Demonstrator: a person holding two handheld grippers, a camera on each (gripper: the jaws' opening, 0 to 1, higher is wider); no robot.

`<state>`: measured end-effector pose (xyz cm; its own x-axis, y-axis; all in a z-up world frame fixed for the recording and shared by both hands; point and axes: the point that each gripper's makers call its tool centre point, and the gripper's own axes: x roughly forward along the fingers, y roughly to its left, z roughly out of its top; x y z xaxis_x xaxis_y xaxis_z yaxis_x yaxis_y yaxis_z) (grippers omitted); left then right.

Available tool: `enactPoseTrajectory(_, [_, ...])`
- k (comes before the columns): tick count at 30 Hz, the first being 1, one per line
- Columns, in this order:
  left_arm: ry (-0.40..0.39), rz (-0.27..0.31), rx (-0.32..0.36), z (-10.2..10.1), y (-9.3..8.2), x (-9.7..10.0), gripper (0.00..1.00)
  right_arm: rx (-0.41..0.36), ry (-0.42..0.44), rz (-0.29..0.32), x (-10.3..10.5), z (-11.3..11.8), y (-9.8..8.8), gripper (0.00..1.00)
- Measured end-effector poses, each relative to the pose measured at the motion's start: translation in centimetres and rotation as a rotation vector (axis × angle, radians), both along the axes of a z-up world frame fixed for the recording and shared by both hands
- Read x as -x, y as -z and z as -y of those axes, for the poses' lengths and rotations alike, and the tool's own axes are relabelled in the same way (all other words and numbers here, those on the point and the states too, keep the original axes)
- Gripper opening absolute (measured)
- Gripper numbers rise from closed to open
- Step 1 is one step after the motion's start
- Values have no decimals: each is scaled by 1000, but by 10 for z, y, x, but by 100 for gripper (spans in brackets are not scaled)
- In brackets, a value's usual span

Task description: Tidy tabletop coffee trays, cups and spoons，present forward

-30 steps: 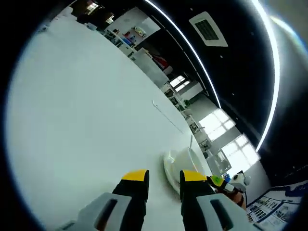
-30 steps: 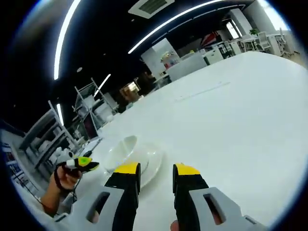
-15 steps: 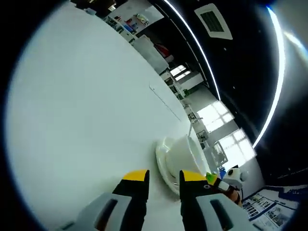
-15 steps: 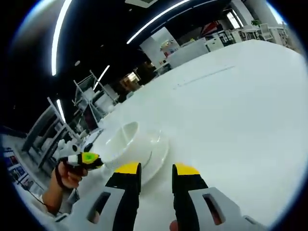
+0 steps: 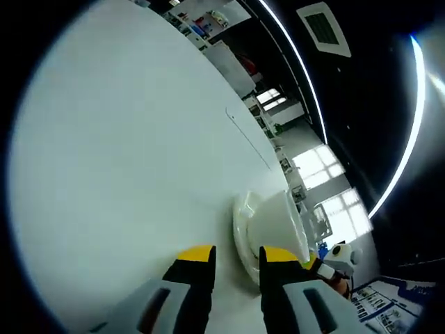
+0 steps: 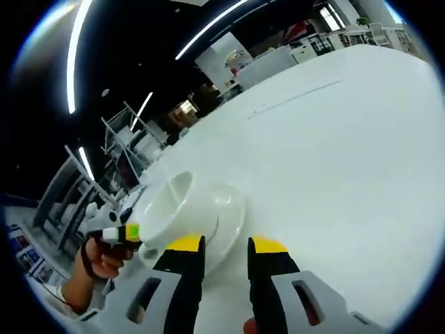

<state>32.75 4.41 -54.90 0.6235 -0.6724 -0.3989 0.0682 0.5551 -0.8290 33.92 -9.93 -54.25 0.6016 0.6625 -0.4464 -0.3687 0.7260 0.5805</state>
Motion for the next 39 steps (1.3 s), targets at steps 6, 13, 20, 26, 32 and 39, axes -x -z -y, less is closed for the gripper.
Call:
enactPoseTrajectory(6, [3, -6, -5, 4, 0, -3, 26, 5, 1, -15, -2, -4, 4, 24])
enactPoseTrajectory(13, [0, -18, 12, 11, 1, -8, 25, 13, -4, -28, -1, -8, 9, 22])
enactPoseTrajectory(20, [4, -28, 18, 18, 2, -10, 24, 19, -4, -41, -3, -10, 11, 19])
enactPoseTrajectory(26, [-5, -53, 19, 23, 7, -12, 18, 43, 11, -84, -3, -8, 15, 13])
enactPoseTrajectory(32, [-17, -91, 16, 26, 11, -12, 11, 71, 23, -128, -3, -8, 16, 11])
enactPoseTrajectory(39, [-38, -142, 31, 25, 13, -11, 10, 74, 50, -159, -3, -7, 17, 9])
